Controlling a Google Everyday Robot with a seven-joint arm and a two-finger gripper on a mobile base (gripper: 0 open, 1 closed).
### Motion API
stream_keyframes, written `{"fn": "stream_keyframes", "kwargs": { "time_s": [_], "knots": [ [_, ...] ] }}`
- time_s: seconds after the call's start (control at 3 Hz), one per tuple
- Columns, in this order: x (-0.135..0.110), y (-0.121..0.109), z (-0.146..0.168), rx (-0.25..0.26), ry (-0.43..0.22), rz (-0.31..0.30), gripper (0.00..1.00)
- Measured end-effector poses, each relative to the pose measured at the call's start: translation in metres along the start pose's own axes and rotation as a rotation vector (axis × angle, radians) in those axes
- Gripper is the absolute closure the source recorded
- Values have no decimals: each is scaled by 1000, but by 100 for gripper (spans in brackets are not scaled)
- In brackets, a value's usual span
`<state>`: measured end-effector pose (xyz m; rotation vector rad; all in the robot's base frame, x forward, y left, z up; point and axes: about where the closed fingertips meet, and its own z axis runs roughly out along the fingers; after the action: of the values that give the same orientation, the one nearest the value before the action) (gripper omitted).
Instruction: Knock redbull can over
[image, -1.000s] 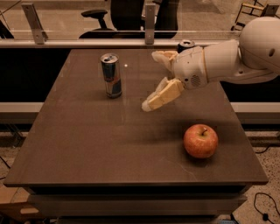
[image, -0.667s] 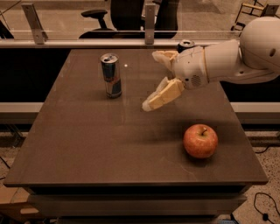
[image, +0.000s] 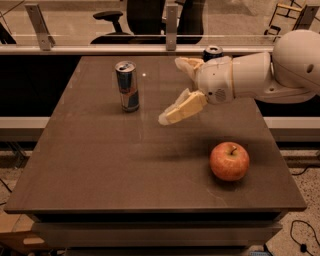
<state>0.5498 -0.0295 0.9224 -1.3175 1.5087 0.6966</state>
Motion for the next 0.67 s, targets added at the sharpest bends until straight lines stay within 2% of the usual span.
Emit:
{"fn": "stream_keyframes", "kwargs": {
  "time_s": [0.67],
  "knots": [
    [-3, -20, 19, 91, -95, -73, 0]
  ]
}}
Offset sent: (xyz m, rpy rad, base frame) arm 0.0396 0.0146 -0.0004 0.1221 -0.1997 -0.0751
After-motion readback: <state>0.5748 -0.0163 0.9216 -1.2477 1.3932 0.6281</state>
